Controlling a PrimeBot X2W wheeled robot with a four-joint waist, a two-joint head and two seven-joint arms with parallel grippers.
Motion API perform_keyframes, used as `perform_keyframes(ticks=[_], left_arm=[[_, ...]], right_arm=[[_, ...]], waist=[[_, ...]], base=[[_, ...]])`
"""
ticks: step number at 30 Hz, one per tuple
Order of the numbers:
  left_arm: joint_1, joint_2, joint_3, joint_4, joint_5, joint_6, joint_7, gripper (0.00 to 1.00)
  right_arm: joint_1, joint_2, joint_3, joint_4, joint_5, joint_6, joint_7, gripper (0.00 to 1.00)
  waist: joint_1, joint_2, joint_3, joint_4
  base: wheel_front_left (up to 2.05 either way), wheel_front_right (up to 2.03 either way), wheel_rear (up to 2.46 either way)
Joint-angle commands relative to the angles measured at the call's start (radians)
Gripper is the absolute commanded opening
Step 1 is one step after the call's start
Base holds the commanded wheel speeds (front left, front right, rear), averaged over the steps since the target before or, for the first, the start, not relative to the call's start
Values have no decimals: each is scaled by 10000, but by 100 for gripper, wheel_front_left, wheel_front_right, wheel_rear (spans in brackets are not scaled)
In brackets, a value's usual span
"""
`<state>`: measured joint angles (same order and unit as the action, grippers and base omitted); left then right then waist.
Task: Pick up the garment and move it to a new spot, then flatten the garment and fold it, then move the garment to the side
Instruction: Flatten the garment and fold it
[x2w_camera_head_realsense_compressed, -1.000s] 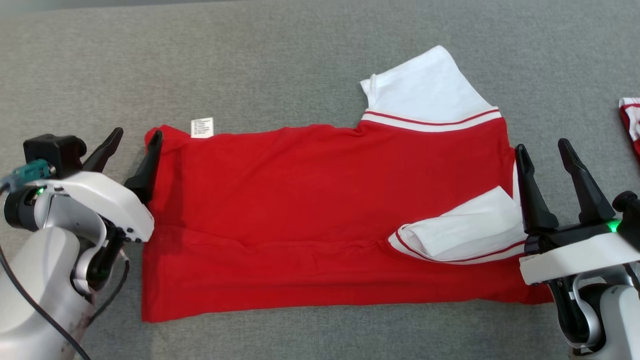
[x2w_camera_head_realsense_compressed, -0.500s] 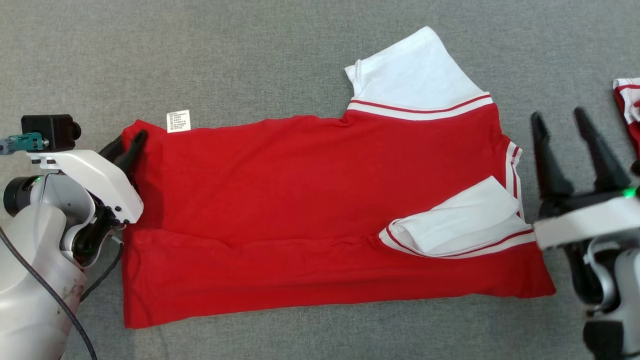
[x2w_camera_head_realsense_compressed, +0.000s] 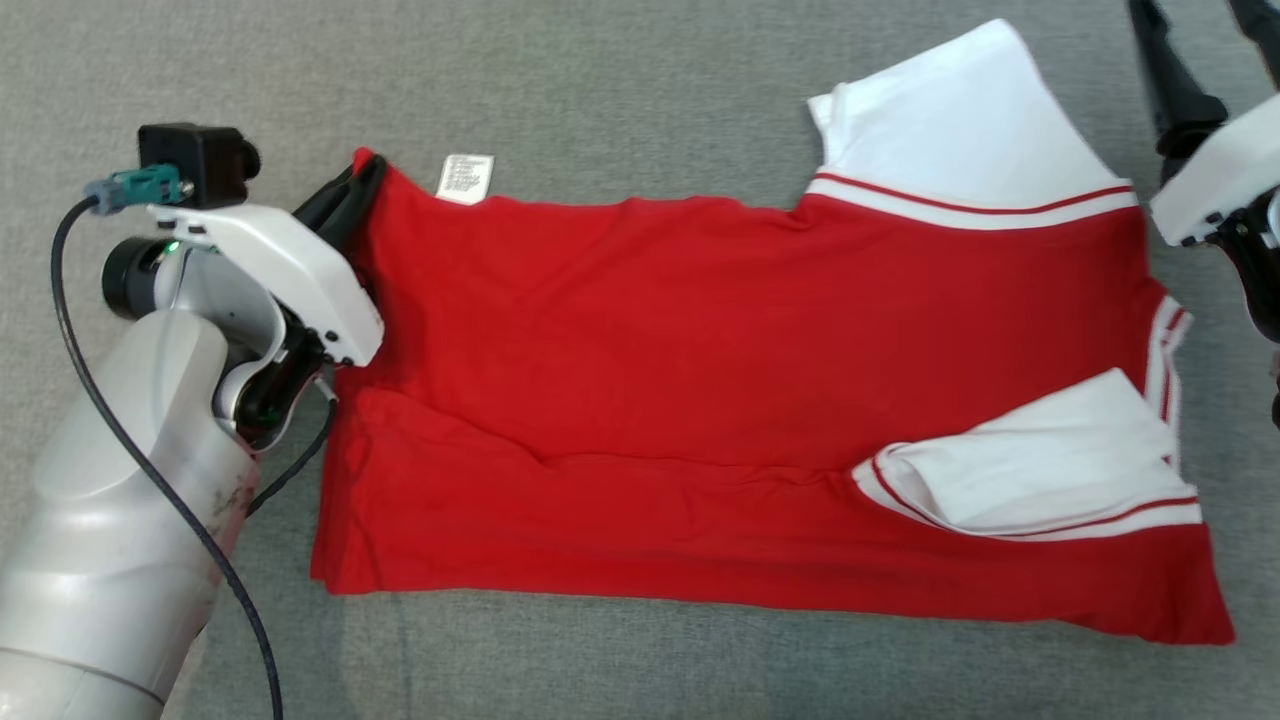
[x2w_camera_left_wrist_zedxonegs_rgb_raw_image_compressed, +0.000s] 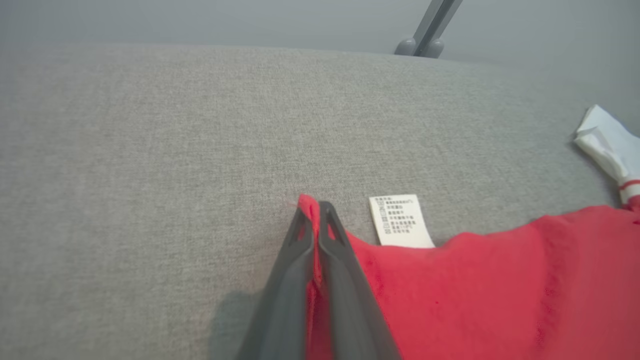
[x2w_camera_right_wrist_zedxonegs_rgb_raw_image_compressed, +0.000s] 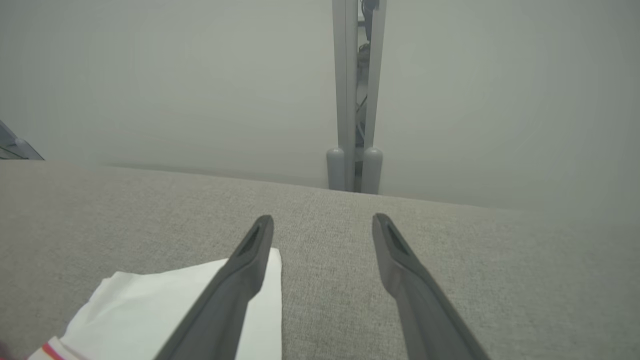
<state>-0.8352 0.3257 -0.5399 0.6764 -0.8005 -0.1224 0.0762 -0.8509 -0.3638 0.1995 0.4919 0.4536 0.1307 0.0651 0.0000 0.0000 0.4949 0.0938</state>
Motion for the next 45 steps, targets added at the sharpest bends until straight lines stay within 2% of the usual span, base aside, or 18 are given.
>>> perform_keyframes(ticks=[1,7,13,14,17,18,24,31,41,45], left_arm=[[-306,-86,-76,-2,67,-49,-143,0],[-674,-368,-356,16,35,-75,-437,0],[-828,-375,-558,26,-99,-79,-626,0],[-831,-357,-584,28,-113,-73,-659,0],[-822,-319,-627,21,-166,-76,-706,0],[-813,-301,-640,12,-194,-77,-750,0],[-589,-212,-537,-145,-603,-80,-937,0],[-150,245,-217,-591,-1093,-81,-1013,0],[780,1062,78,-1961,-1507,459,-479,0],[1484,1350,263,-2787,-1922,582,-235,0]], right_arm=[[-509,-179,625,558,166,1,382,100],[-1669,-611,2376,1855,701,1,1084,100],[-2210,-914,3653,2534,1432,0,1435,100],[-2280,-974,3791,2605,1542,1,1365,46],[-2372,-1055,3995,2720,1767,0,1211,40],[-2375,-1089,4111,2771,1888,0,1151,0],[-2493,-1304,4396,2586,2698,0,153,0],[-2225,-1725,4602,1725,3405,0,-827,0],[-1148,-2277,4724,78,4130,1,-1143,0],[-259,-2457,4655,-979,4621,1,-1216,0]], waist=[[0,0,358,406],[0,0,658,850],[0,0,747,999],[0,0,743,1002],[0,0,731,992],[0,0,719,982],[0,0,535,837],[0,0,9,513],[0,0,-468,79],[0,0,-627,-30]], base=[[0,0,0],[0,0,0],[0,0,0],[0,0,0],[0,0,0],[0,0,0],[0,0,0],[0,0,0],[0,0,0],[0,0,0]])
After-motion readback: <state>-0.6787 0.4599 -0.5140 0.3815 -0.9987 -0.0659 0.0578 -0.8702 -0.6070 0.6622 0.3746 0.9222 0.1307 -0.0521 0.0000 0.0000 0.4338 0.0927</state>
